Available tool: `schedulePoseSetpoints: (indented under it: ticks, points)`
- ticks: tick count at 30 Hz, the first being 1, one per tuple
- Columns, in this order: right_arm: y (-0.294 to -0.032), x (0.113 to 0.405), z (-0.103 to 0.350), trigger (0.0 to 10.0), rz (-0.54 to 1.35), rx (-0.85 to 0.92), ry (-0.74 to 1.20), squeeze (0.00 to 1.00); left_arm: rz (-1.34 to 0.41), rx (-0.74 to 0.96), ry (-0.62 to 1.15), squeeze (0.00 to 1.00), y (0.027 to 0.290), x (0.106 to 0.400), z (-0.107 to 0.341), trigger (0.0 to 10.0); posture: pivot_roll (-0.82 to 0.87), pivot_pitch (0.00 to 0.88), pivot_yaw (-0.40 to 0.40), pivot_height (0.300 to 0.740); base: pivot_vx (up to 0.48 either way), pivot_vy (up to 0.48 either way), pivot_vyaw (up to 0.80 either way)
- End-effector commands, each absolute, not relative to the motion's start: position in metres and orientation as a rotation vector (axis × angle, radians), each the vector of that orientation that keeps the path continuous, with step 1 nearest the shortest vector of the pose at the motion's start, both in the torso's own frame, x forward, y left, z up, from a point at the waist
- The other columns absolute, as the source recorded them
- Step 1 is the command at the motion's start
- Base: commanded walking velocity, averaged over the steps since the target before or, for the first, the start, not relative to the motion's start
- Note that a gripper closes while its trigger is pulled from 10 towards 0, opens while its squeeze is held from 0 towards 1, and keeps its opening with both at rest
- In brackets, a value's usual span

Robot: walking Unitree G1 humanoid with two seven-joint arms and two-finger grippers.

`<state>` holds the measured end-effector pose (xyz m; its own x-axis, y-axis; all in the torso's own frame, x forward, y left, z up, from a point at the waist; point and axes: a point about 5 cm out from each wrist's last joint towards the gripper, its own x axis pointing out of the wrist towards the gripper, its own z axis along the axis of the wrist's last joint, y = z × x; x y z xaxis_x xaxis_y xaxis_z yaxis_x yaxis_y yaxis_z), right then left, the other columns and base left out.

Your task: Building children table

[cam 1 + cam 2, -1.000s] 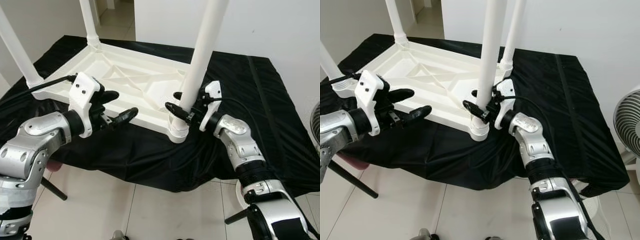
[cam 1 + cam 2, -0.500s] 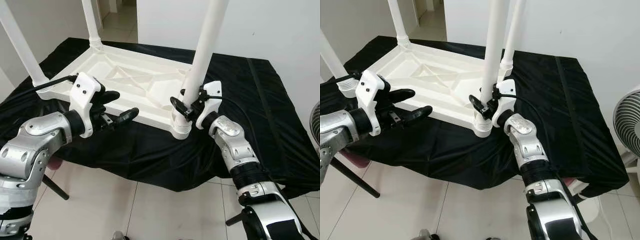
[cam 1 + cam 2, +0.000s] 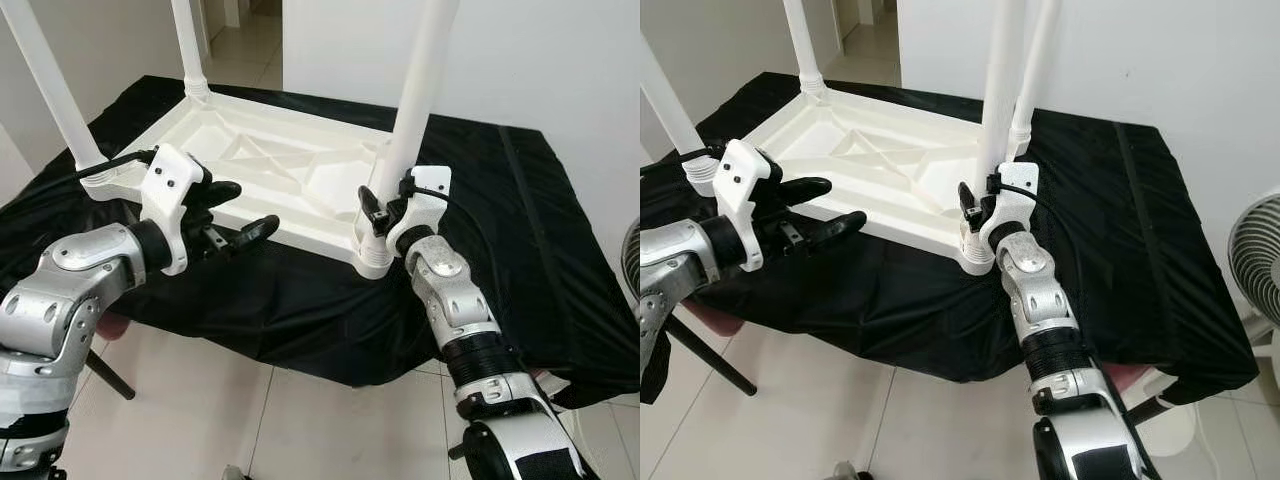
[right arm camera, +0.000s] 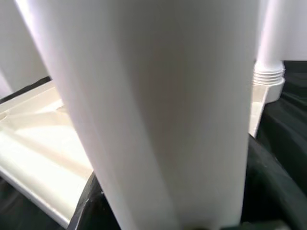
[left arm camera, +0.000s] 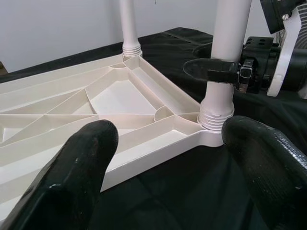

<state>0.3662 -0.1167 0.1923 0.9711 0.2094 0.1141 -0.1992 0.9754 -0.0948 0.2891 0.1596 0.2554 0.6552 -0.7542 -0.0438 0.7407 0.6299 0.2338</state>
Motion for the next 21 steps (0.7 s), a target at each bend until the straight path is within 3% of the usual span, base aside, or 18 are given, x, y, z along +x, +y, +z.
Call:
schedulePoseSetpoints:
  ticks: [1,7,11,21]
  points:
    - [-0.139,0.357,0.128,10.0,0.1,-0.082,0.172,0.0,-0.853,0.249,-0.062,0.0,0.156,0.29,0.256,10.0,0.01,0.141,0.023,0.74,0.0,0.0,0.0]
    - [-0.136,0.354,0.128,10.0,0.079,-0.067,0.148,0.0,-0.853,0.248,-0.059,0.0,0.157,0.29,0.256,10.0,0.02,0.147,0.024,0.74,0.0,0.0,0.0]
    - [-0.125,0.348,0.136,10.0,0.189,0.002,0.026,0.0,-0.85,0.248,-0.059,0.0,0.157,0.289,0.256,10.0,0.02,0.15,0.024,0.74,0.0,0.0,0.0]
    - [-0.132,0.34,0.139,10.0,0.302,-0.044,-0.054,0.0,-0.847,0.249,-0.058,0.0,0.157,0.289,0.257,10.0,0.02,0.15,0.024,0.74,0.0,0.0,0.0]
